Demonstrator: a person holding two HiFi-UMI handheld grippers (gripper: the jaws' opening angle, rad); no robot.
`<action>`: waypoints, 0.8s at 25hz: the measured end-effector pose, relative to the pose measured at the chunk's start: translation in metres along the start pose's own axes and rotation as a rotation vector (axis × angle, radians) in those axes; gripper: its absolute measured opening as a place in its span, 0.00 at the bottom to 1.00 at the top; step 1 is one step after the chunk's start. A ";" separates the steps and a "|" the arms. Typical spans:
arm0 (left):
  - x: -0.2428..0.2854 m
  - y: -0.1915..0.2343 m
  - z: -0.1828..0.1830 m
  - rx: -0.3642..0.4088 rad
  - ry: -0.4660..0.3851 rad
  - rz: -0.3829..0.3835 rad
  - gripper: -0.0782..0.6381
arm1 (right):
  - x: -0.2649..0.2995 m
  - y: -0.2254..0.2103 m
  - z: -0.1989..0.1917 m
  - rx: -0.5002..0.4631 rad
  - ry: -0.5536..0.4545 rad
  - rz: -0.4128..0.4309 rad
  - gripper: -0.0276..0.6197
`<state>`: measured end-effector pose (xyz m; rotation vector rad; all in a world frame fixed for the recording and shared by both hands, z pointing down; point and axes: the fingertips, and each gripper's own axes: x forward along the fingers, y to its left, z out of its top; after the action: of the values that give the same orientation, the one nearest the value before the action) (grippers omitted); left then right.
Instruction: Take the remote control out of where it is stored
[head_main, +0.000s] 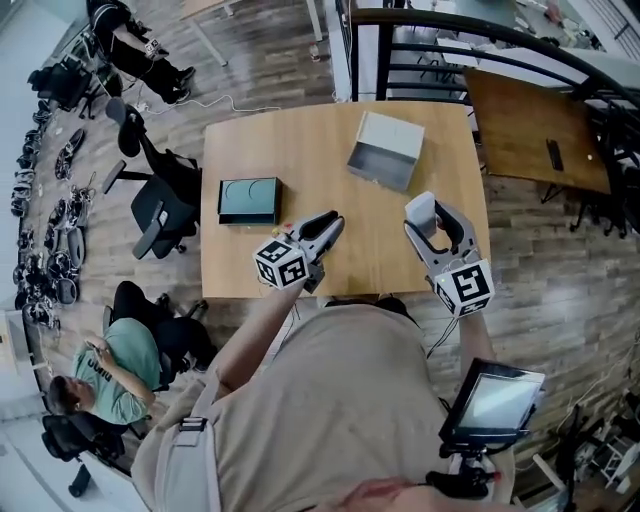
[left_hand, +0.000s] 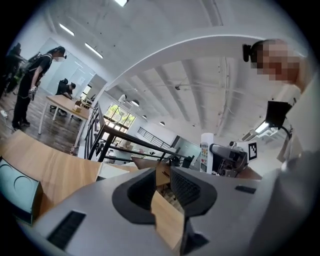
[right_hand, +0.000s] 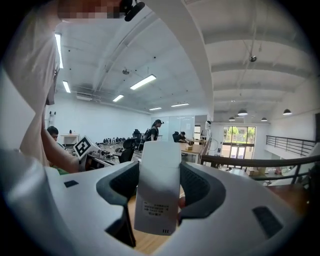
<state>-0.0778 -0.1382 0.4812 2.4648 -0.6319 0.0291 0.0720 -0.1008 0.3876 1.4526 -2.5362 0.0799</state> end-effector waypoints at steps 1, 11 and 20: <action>0.001 -0.001 0.000 0.011 0.000 -0.003 0.24 | -0.001 0.003 -0.003 -0.003 0.008 -0.007 0.45; 0.007 -0.017 -0.016 0.008 0.034 -0.046 0.14 | -0.020 0.009 -0.038 0.064 0.057 -0.041 0.45; 0.014 -0.005 -0.038 0.009 0.063 0.020 0.12 | -0.010 0.003 -0.072 0.047 0.136 -0.010 0.45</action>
<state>-0.0591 -0.1197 0.5122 2.4560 -0.6305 0.1174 0.0857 -0.0792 0.4557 1.4255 -2.4324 0.2300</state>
